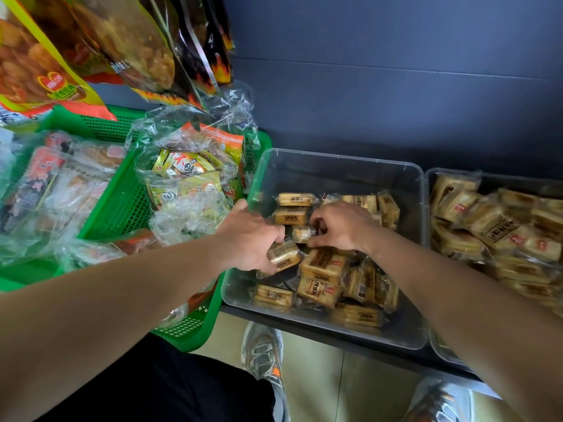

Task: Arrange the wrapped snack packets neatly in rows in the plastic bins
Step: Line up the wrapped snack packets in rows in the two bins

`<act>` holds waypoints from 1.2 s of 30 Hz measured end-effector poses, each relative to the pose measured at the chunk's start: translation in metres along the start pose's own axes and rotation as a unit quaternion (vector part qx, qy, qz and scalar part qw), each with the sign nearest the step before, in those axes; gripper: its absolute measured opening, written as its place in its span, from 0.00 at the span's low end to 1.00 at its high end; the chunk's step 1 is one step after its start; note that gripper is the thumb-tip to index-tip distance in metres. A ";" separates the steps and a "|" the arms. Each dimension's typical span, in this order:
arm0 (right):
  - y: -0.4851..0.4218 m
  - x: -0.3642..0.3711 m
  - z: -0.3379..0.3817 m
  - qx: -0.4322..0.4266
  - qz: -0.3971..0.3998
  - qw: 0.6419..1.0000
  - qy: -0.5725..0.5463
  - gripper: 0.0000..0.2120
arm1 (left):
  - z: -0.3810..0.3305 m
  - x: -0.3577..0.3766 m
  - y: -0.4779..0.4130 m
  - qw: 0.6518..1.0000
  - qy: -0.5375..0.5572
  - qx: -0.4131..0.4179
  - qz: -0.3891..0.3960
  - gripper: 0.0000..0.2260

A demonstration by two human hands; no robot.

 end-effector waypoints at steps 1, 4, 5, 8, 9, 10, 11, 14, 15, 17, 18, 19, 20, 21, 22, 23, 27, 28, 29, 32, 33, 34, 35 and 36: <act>-0.002 0.000 0.002 -0.006 -0.009 1.000 0.005 0.26 | 0.001 -0.001 0.000 1.000 0.002 -0.002 0.005 0.29; -0.004 -0.004 0.000 -0.010 -0.035 0.999 -0.029 0.23 | 0.006 -0.004 0.000 0.999 0.034 -0.004 0.022 0.23; -0.004 -0.006 -0.004 0.000 -0.049 0.997 -0.052 0.22 | 0.007 -0.005 0.000 0.999 0.042 0.001 0.021 0.21; -0.007 -0.007 -0.014 0.038 -0.081 0.992 -0.086 0.20 | 0.008 -0.005 -0.001 0.999 0.033 0.005 0.013 0.16; -0.008 -0.006 -0.016 0.048 -0.079 0.992 -0.087 0.21 | 0.007 -0.005 -0.001 1.000 0.024 0.003 0.014 0.15; -0.009 -0.006 -0.016 0.054 -0.077 0.992 -0.084 0.20 | 0.006 -0.005 -0.002 1.000 0.016 0.001 0.018 0.15; -0.011 -0.005 -0.016 0.058 -0.074 0.992 -0.081 0.20 | 0.005 -0.006 -0.002 1.000 0.010 0.002 0.021 0.15; -0.016 -0.006 -0.014 0.068 -0.071 0.992 -0.083 0.19 | 0.004 -0.004 -0.002 0.999 0.002 0.008 0.034 0.16; -0.017 -0.006 -0.015 0.071 -0.070 0.991 -0.092 0.18 | 0.004 -0.003 -0.002 0.999 0.000 0.011 0.038 0.16; -0.018 -0.007 -0.016 0.076 -0.073 0.988 -0.117 0.18 | 0.003 -0.002 -0.002 0.999 -0.008 0.017 0.040 0.16; -0.018 -0.008 -0.016 0.076 -0.076 0.986 -0.127 0.18 | 0.003 -0.001 -0.002 0.999 -0.010 0.018 0.041 0.16; -0.017 -0.009 -0.017 0.077 -0.077 0.985 -0.134 0.18 | 0.003 0.000 -0.002 0.999 -0.010 0.019 0.042 0.16; -0.017 -0.010 -0.017 0.077 -0.080 0.984 -0.136 0.18 | 0.004 0.000 -0.002 0.999 -0.008 0.020 0.039 0.16; -0.016 -0.010 -0.017 0.075 -0.080 0.985 -0.134 0.19 | 0.004 0.000 -0.002 0.999 -0.005 0.022 0.031 0.15; -0.015 -0.011 -0.017 0.069 -0.081 0.986 -0.126 0.20 | 0.005 0.000 -0.002 1.000 -0.002 0.023 0.015 0.14; -0.014 -0.011 -0.015 0.058 -0.081 0.989 -0.112 0.21 | 0.005 -0.001 -0.002 1.000 0.003 0.025 -0.008 0.13; -0.010 -0.011 -0.013 -0.003 -0.065 0.997 -0.049 0.25 | 0.008 0.000 -0.003 0.994 0.056 0.011 -0.095 0.14; -0.010 -0.012 -0.014 -0.015 -0.053 0.998 -0.040 0.26 | 0.008 -0.001 -0.003 0.991 0.066 0.008 -0.112 0.14; -0.011 -0.013 -0.014 -0.027 -0.037 0.998 -0.031 0.28 | 0.009 -0.002 -0.002 0.990 0.069 0.008 -0.123 0.14; -0.013 -0.018 -0.014 -0.052 0.012 0.998 -0.017 0.27 | 0.009 -0.004 -0.002 0.991 0.064 0.007 -0.120 0.13; -0.014 -0.018 -0.016 -0.053 0.022 0.998 -0.021 0.25 | 0.009 -0.006 -0.003 0.990 0.065 0.006 -0.121 0.12; -0.015 -0.019 -0.016 -0.053 0.024 0.998 -0.029 0.23 | 0.009 -0.007 -0.003 0.990 0.071 0.005 -0.122 0.10; -0.014 -0.020 -0.017 -0.053 0.018 0.998 -0.041 0.21 | 0.009 -0.009 -0.003 0.989 0.079 0.005 -0.123 0.06; -0.014 -0.022 -0.019 -0.047 0.008 0.997 -0.059 0.19 | 0.010 -0.008 -0.004 0.990 0.085 0.003 -0.116 0.03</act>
Point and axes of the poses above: each hand's wrist, its own y-axis away from the middle knuckle, its own x-axis out of the palm, z = x × y, the point moved 6 cm from there along -y, towards the middle knuckle, and after that the axes turned 5 degrees about x, right-handed, at the moved point
